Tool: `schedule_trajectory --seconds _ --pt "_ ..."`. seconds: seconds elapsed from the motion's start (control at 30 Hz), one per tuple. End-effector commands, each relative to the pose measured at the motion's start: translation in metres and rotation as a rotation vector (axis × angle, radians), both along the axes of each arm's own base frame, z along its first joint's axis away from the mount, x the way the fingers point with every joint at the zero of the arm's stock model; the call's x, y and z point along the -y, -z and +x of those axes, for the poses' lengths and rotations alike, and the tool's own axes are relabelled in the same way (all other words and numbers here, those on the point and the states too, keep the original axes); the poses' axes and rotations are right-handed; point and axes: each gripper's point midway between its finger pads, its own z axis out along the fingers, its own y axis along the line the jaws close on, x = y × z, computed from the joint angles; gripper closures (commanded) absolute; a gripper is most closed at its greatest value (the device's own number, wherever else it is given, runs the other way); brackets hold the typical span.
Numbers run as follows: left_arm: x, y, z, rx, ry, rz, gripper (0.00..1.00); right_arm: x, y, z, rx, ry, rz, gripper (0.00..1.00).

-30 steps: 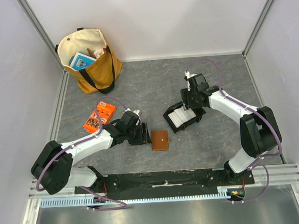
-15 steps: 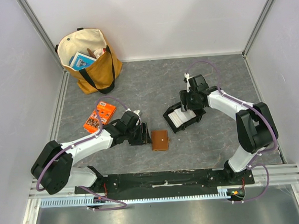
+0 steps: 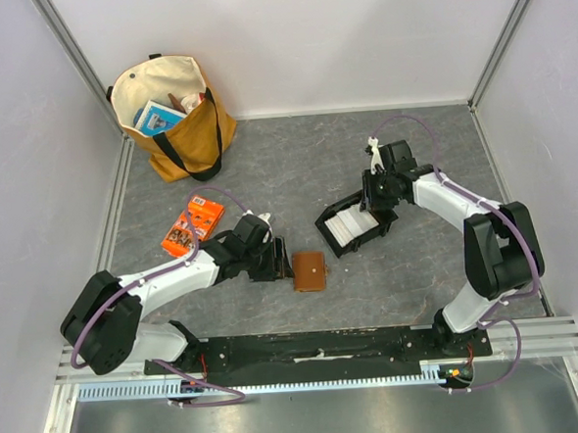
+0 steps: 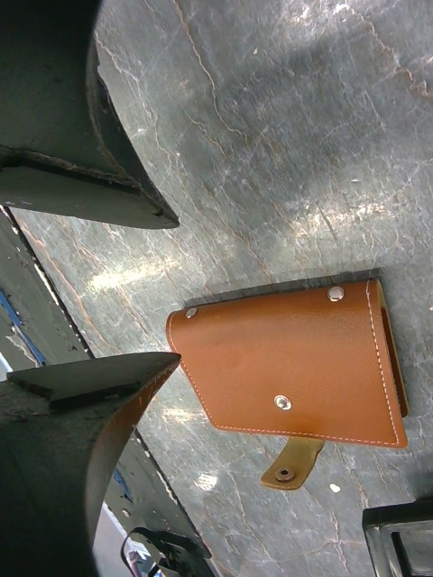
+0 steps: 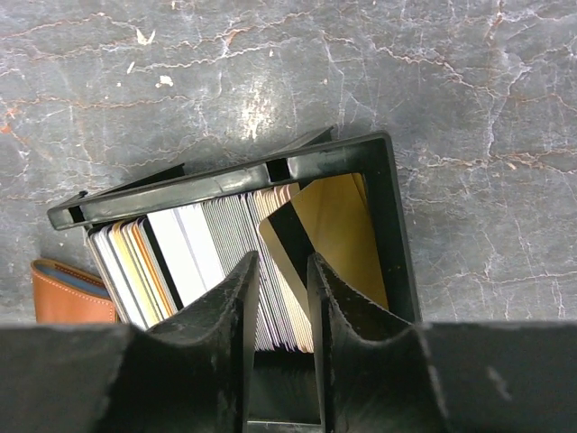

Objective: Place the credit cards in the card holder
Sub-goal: Pick up the credit card from the storage box.

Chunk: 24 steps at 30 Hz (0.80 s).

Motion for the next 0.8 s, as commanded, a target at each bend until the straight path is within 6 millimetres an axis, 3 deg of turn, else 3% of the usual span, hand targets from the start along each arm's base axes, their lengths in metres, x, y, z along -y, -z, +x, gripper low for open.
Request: schedule_trajectory --seconds 0.0,0.43,0.77 --pt "0.010 -0.010 0.009 0.043 0.029 -0.030 0.37 -0.008 -0.014 -0.002 0.026 -0.038 0.063 0.67" --pt "0.011 -0.010 0.008 0.043 0.037 -0.031 0.37 -0.004 -0.021 0.001 0.040 -0.027 0.066 0.83" --pt "0.011 -0.009 0.009 0.043 0.036 -0.031 0.37 0.031 -0.029 0.013 0.105 0.085 -0.120 0.89"
